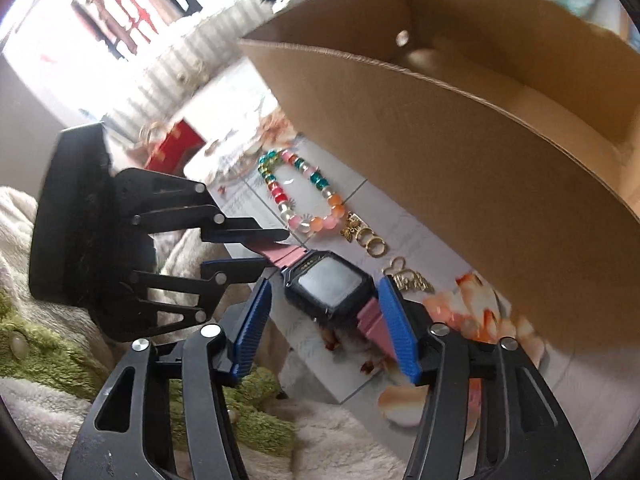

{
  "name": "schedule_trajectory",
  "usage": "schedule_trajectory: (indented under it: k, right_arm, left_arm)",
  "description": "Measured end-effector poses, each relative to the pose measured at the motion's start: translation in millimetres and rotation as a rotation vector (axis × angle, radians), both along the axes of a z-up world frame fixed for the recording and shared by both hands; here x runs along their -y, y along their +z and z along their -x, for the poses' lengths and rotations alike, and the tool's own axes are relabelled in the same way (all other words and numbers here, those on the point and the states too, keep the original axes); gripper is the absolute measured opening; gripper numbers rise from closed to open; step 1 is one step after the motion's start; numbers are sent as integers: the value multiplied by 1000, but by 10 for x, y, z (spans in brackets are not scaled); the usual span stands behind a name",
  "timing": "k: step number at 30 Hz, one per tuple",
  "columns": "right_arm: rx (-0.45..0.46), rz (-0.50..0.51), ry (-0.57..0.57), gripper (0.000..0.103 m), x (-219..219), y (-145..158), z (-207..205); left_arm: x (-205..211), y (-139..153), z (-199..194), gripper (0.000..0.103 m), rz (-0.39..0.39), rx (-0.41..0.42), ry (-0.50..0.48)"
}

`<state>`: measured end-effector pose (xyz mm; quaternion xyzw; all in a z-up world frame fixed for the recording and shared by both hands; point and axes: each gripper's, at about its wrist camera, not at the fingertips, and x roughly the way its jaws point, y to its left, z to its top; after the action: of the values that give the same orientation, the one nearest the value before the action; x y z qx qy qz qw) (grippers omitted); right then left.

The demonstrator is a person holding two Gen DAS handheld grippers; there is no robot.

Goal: Organize jewelry
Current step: 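Close the right gripper on the pink watch while the left gripper grips its strap, then lift the pink watch with both grippers over the cardboard box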

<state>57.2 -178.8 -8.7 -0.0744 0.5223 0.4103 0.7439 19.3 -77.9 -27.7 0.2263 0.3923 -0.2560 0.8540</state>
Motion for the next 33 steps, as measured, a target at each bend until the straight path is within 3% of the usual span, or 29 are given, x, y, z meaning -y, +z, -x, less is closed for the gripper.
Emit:
schedule_trajectory:
  k: [4, 10, 16, 20, 24, 33]
  right_arm:
    - [103, 65, -81, 53, 81, 44, 225]
    - [408, 278, -142, 30, -56, 18, 552]
    - [499, 380, -123, 23, -173, -139, 687]
    - [564, 447, -141, 8, -199, -212, 669]
    - [625, 422, -197, 3, -206, -200, 674]
    - [754, 296, -379, 1, -85, 19, 718]
  left_arm:
    - [8, 17, -44, 12, 17, -11, -3]
    - [-29, 37, -45, 11, 29, -15, -5]
    - [-77, 27, 33, 10, 25, -17, -10]
    - [-69, 26, 43, 10, 17, -4, -8]
    - [-58, 101, 44, 3, 25, 2, 10]
    - [-36, 524, 84, 3, 28, 95, 23]
